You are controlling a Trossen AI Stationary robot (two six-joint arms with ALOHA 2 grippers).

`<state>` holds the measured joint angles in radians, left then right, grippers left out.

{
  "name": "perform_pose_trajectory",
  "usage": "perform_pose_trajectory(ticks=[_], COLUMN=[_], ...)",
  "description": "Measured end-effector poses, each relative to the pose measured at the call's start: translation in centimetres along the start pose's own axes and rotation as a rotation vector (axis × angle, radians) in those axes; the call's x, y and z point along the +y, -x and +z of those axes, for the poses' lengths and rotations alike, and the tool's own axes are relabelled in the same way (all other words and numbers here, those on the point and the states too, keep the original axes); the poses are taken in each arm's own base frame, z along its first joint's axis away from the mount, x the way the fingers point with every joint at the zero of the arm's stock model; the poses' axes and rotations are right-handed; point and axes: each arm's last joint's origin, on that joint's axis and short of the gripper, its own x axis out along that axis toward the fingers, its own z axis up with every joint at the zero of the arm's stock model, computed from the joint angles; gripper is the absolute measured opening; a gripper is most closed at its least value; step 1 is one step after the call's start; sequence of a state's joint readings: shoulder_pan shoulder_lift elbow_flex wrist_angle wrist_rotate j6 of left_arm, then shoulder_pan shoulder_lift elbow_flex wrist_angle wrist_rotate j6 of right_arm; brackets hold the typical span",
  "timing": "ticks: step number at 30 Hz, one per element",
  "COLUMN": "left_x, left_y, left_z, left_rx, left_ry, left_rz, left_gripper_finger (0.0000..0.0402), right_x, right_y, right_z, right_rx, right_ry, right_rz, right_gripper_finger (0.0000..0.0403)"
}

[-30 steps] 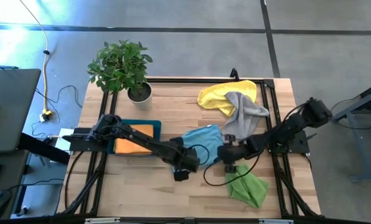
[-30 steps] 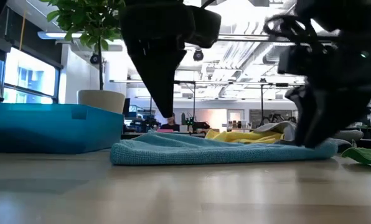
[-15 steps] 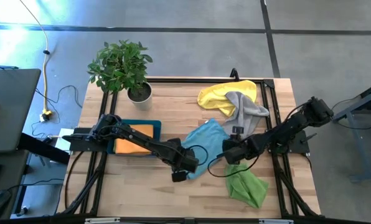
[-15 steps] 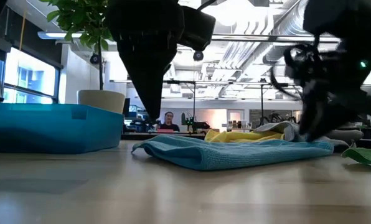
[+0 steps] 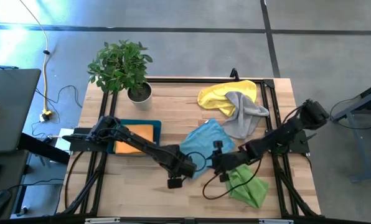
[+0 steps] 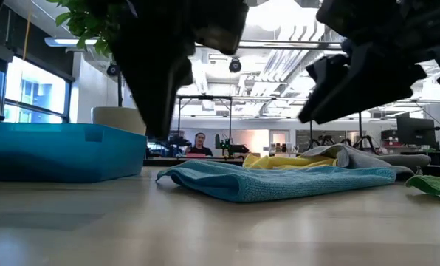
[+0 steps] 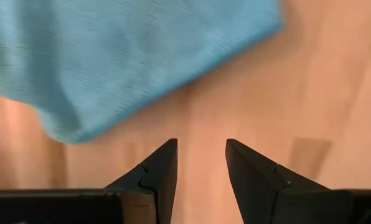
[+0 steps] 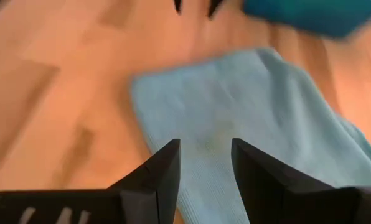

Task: Fold microfiber towels
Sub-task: Fold the blue microfiber towel on the table

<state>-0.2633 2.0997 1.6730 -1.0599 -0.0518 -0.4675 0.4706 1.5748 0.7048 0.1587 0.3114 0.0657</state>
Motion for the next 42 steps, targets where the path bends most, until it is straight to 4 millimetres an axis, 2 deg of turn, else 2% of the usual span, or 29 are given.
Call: perform_pose_trajectory(ticks=[5,12,21,26,34,38,42], left_x=[-1.7,-3.5,-5.2,-5.9,-6.7,-7.0,-7.2], left_y=[0.1,0.5,0.9,1.0,1.0,1.1,1.1], left_z=[-1.0,-2.7,-4.1,-4.6,-5.1,-5.4,-5.6], left_rx=[0.02,0.06,0.066,0.062,0.055,0.054,0.052], left_ry=[-0.028,-0.029,-0.03,-0.032,-0.05,-0.056,-0.05], left_rz=[-0.015,-0.002,0.0,0.002,-0.001,-0.002,-0.003], left_gripper_finger=[0.0126,0.0126,0.0126,0.0126,0.0126,0.0126,0.0126], right_x=[1.0,1.8,3.2,3.3,3.4,3.4,3.4], right_y=[-2.6,-4.7,-8.1,-8.9,-9.5,-9.5,-9.5], right_z=[-0.6,-1.0,0.0,0.0,0.0,-0.2,-0.3], right_rx=[-0.068,-0.161,-0.101,-0.003,0.012,0.038,0.058], right_ry=[0.051,0.024,0.075,0.088,0.039,0.023,-0.006], right_rz=[0.045,0.12,0.179,0.125,0.083,0.081,0.075], right_gripper_finger=[0.0138,0.0138,0.0138,0.0138,0.0136,0.0108,0.0048])
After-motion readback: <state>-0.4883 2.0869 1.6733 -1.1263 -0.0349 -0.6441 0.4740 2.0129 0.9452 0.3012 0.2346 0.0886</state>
